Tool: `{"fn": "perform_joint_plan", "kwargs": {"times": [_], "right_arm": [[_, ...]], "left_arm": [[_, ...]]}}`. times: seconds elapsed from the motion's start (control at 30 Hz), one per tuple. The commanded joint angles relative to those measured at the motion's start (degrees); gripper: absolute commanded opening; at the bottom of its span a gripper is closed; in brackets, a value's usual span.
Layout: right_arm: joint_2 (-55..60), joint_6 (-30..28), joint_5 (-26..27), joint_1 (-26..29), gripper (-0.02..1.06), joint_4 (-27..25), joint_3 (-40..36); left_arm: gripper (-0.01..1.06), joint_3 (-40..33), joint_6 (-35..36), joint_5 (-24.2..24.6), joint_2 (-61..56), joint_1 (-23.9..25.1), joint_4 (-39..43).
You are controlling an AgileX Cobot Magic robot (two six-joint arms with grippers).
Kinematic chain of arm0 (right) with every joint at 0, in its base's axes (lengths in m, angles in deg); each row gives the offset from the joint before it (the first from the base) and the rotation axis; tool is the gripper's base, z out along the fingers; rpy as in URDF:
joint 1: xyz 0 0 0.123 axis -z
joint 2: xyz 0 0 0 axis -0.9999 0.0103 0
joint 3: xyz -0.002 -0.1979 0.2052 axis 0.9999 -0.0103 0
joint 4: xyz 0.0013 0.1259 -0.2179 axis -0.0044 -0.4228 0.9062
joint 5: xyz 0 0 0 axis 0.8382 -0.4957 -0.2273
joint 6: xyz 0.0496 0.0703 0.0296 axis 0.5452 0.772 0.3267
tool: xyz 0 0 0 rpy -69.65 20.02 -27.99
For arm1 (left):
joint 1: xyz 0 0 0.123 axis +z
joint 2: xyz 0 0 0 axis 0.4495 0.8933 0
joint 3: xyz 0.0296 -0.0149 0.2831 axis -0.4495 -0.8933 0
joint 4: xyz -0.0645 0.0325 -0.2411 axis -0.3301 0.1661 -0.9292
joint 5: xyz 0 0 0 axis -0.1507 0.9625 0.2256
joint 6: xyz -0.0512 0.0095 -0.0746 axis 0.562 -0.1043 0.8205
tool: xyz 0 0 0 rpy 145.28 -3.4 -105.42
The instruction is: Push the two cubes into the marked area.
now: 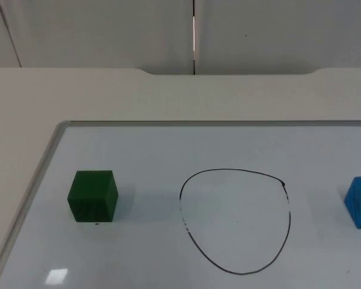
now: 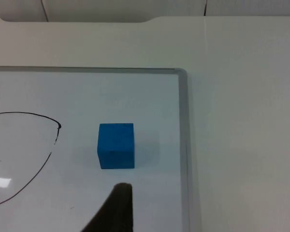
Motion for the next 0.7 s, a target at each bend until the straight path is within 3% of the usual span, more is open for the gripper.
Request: {"fn": "perform_joint_plan", "kwargs": {"times": [0.0,0.27,0.67], "right_arm": [[-0.17,-0.12,0.47,0.38,1.05,0.18,-0.4],[-0.17,-0.12,0.47,0.38,1.05,0.18,-0.4],[-0.17,-0.12,0.47,0.38,1.05,0.18,-0.4]], "left_arm": [[0.0,0.24,-1.61,-2.96,0.94,0.08,-2.99],[0.0,1.43,-4.7,-5.46,6.14,0.08,-8.1],[0.0,2.28,-15.91,-8.35,22.33,0.08,-20.46]]}}
